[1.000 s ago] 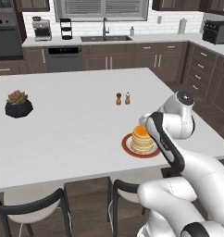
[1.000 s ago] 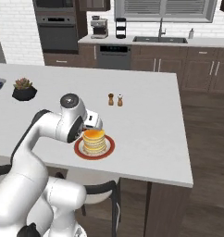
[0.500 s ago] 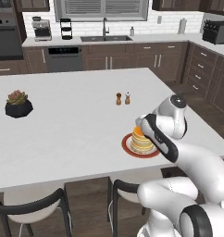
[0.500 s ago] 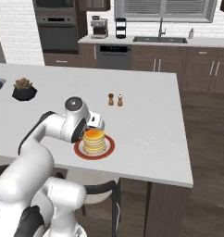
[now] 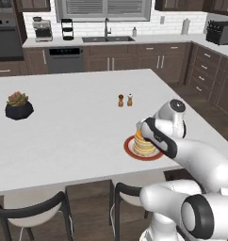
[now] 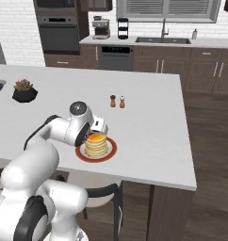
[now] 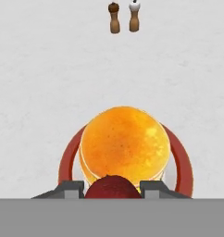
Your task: Take the strawberry from the fridge and place it on top of the pancake, located on the dining counter.
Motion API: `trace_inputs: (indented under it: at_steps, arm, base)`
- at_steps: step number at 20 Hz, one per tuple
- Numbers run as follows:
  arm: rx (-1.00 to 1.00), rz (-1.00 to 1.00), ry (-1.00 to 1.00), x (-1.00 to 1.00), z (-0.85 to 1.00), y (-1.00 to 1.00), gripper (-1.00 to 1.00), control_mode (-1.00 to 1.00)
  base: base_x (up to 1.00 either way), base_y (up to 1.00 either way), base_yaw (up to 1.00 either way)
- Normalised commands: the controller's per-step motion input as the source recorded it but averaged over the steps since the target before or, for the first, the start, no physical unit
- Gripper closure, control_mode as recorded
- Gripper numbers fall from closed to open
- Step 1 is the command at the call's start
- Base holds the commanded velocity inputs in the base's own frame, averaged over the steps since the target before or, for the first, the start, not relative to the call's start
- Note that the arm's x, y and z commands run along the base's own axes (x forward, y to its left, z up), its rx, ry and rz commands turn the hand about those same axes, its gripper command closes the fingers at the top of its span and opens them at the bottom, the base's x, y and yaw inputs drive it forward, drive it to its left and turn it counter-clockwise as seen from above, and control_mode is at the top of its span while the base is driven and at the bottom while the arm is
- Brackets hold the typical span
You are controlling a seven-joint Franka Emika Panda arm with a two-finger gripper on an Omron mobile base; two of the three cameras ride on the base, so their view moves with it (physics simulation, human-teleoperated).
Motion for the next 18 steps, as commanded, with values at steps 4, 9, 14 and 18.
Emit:
trace_inputs:
  at_steps: [4, 9, 14, 18]
  arm:
    - [0.0, 0.0, 0.0, 0.19, -0.28, 0.0, 1.0, -1.0]
    - [0.0, 0.0, 0.0, 0.14, -0.22, 0.0, 1.0, -1.0]
    - [0.0, 0.0, 0.0, 0.06, -0.18, 0.0, 1.0, -1.0]
    - [0.0, 0.0, 0.0, 0.0, -0.02, 0.0, 1.0, -1.0]
  base:
    - [0.0, 0.0, 0.0]
    - [0.0, 0.0, 0.0]
    - [0.0, 0.0, 0.0]
    - [0.0, 0.0, 0.0]
